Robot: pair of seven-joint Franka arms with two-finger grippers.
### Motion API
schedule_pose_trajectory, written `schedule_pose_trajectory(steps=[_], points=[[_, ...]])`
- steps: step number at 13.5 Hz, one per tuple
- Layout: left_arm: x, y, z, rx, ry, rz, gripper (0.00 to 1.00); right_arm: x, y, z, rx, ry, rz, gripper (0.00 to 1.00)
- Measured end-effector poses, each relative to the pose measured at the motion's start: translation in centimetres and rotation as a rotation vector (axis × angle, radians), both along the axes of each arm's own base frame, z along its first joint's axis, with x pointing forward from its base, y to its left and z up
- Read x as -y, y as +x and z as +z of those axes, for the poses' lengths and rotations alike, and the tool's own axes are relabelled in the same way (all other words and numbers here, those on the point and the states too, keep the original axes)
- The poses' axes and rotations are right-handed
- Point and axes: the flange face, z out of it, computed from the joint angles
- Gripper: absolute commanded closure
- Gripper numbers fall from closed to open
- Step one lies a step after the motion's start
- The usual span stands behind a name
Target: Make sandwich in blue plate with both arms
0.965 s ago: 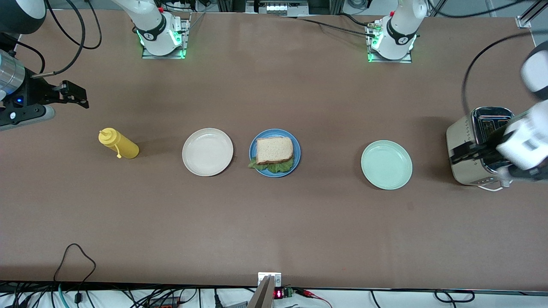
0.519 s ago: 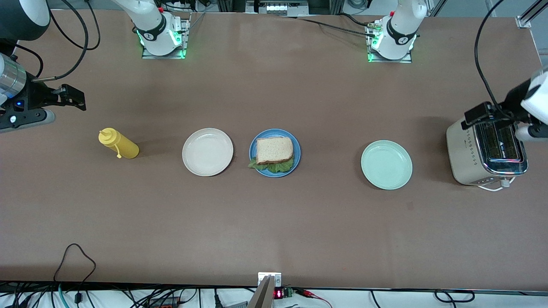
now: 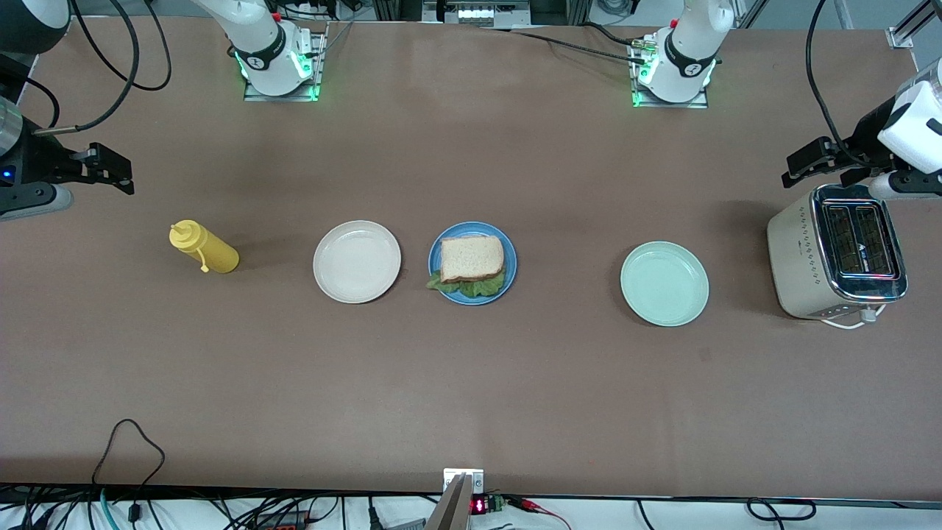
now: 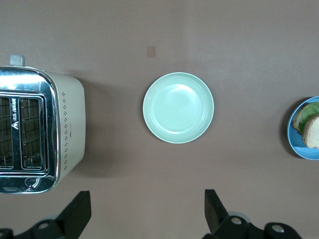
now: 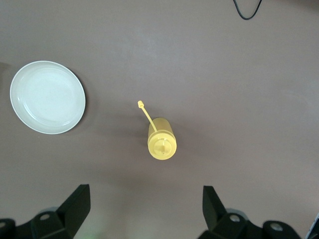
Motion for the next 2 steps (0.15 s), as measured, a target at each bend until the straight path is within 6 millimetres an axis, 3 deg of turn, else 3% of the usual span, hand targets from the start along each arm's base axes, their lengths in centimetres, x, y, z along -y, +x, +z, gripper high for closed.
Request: schedule_pose_trajectory(steps=[2], points=[[0.00, -0.04, -0.14, -0.003, 0.000, 0.000, 0.00, 0.15, 0.06, -0.30, -0.010, 0.008, -0.009, 0.00]])
